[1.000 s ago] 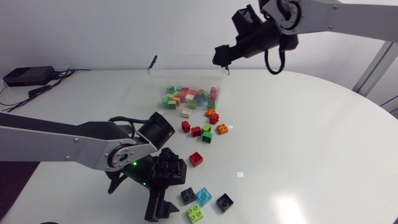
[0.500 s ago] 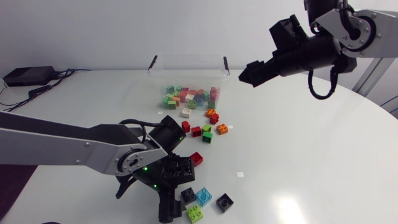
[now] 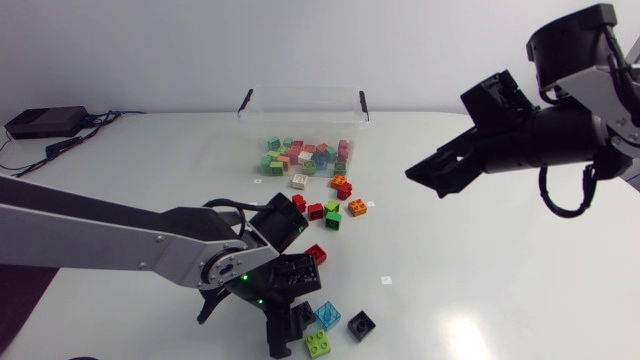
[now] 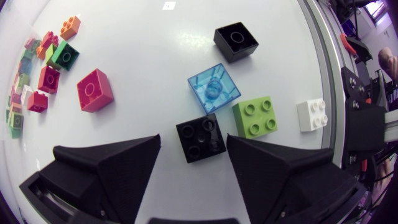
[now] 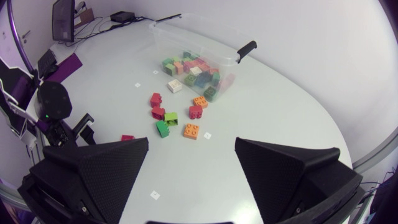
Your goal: Place the duplo bricks in the container
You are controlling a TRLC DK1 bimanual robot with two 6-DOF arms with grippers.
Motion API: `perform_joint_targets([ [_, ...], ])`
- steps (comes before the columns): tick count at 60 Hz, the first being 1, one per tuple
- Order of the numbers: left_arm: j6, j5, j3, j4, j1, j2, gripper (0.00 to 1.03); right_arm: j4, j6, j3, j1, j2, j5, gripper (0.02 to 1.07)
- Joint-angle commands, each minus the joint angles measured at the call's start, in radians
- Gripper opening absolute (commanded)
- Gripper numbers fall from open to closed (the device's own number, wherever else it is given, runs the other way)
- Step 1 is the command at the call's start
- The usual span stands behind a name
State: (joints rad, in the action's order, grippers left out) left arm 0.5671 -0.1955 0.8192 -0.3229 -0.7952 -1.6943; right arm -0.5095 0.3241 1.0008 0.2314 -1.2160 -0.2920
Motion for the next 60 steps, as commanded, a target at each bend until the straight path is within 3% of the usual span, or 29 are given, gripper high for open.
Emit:
perform_joint_targets([
  [1, -0.038, 0.007, -0.022, 0.022, -0.004, 0.004, 0.41, -0.024, 0.046, -0.074, -0.006, 0.039, -0.006, 1.02],
  [3, -0.042, 0.007, -0.031, 0.033, -0.006, 0.005, 0.32, -0.031, 0.066, -0.099, -0.001, 0.055, -0.006, 1.02],
  [6, -0.042, 0.007, -0.041, 0.035, -0.010, 0.008, 0.27, -0.041, 0.092, -0.128, 0.009, 0.075, -0.006, 1.00],
  [20, -0.042, 0.007, -0.109, 0.035, -0.050, 0.051, 0.25, -0.123, 0.156, -0.214, 0.108, 0.122, 0.004, 0.97],
  [28, -0.039, 0.007, -0.134, 0.024, -0.045, 0.076, 0.25, -0.132, 0.119, -0.264, 0.238, 0.107, 0.076, 0.97],
  [60, -0.041, 0.013, -0.170, -0.053, -0.001, 0.122, 0.25, -0.133, -0.102, -0.240, 0.496, -0.192, 0.165, 0.97],
])
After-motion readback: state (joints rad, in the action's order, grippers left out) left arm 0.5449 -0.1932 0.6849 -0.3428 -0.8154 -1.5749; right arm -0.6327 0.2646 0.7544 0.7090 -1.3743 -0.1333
